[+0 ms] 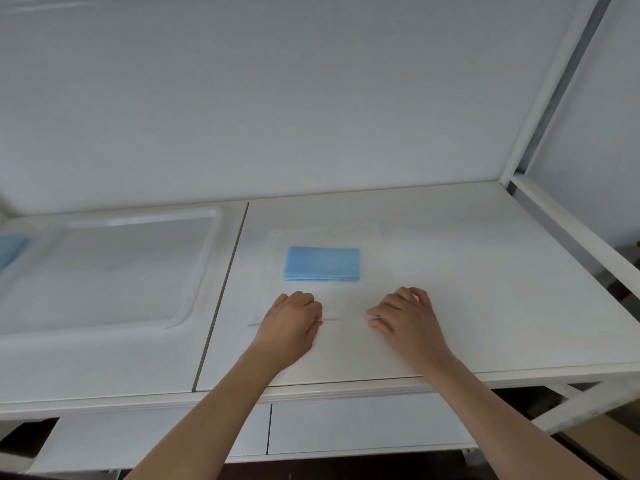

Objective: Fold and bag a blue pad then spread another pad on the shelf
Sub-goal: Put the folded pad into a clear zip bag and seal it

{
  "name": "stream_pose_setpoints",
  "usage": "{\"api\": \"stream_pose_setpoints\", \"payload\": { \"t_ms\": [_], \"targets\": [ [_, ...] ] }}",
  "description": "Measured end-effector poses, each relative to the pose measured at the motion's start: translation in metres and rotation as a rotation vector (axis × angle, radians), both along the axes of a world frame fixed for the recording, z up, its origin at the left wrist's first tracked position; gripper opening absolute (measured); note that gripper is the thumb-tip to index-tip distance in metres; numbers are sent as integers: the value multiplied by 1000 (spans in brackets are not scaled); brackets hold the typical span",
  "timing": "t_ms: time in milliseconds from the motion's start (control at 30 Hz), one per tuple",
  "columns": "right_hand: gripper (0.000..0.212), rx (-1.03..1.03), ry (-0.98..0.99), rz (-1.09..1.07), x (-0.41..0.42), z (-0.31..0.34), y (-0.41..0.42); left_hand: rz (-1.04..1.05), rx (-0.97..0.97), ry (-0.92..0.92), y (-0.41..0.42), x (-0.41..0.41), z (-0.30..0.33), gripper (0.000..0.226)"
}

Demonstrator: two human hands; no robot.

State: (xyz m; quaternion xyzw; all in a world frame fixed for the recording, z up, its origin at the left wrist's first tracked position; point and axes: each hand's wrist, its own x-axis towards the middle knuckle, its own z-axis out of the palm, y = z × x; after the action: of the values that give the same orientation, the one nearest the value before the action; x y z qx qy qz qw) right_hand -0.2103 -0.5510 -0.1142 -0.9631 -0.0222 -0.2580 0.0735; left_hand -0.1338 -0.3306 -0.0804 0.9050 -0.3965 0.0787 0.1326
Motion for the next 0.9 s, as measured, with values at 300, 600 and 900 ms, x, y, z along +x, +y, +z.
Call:
{"api": "stream_pose_setpoints", "payload": {
  "t_ms": [300, 600, 900],
  "targets": [
    [13, 4, -27, -31, 1, 4, 3, -90, -8, 17, -24, -4, -2, 6],
    [30, 150, 26, -8, -17, -4, -25, -34, -102, 118, -11, -3, -7, 9],
    [26, 330, 56, 55, -18, 3, -51, 162, -108, 249, 39, 16, -6, 33]
  ]
}}
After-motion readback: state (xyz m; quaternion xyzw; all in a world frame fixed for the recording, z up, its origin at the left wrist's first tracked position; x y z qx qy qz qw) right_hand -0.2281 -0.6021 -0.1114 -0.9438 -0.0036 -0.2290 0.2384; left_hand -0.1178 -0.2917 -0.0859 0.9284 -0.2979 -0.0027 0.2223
